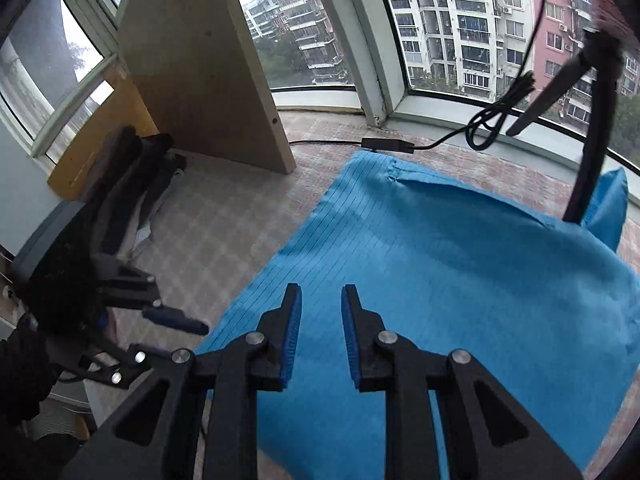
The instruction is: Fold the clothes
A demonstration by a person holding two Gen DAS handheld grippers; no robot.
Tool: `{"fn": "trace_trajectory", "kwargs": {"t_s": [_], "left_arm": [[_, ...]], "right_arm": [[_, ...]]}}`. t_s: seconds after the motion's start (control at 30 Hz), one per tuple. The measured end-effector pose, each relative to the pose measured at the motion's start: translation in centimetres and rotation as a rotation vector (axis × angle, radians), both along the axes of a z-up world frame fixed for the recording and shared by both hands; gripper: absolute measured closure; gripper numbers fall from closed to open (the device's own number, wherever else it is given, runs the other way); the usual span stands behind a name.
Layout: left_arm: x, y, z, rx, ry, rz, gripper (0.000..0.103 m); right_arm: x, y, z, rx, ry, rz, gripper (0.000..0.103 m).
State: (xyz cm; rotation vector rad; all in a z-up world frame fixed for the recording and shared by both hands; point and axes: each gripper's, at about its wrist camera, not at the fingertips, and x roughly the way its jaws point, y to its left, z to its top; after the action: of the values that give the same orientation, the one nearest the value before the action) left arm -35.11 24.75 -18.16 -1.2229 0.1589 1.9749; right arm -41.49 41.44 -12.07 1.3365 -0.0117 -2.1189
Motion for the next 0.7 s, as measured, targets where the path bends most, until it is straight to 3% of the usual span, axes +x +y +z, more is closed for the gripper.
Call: {"fn": "trace_trajectory", "kwargs": {"t_s": [0.2,0.27,0.37,0.5,0.6,0.7], "left_arm": [[-0.7,0.1,-0.7,0.045,-0.010,-0.115,0.073],[-1.0,-0.1,-1.0,0.058,-0.024,-0.138,0.068],[-1.0,-0.9,-0.5,0.105,-0.027,-0.150,0.067],[-0.7,-0.6,0.0,0.146,-0.002,-0.196,0.052],[-0.7,2.1,-0.9,0.121,-0.001,-0.273,0.051],[-1.2,3.3,-1.8,0.138,-0.028,-0.275,0.056]], "right_arm": [[-4.6,0.0,-4.5,0.104,-0.119,-0.074,0.083],[-5.2,-0.1,-5.5,0.139,-0.136,-0.093,0.090],[-5.6,0.2,-5.7,0.140,-0.130,-0.118,0.094],[-5.7,0.0,-5.7,0.138,-0.126,-0.137,0.094],[-5.7,-0.2,-5.7,0.145,-0.121,-0.144,0.094],[-5.9,0.0,-5.8,0.125,-0.136,-0.158,0.094]]}}
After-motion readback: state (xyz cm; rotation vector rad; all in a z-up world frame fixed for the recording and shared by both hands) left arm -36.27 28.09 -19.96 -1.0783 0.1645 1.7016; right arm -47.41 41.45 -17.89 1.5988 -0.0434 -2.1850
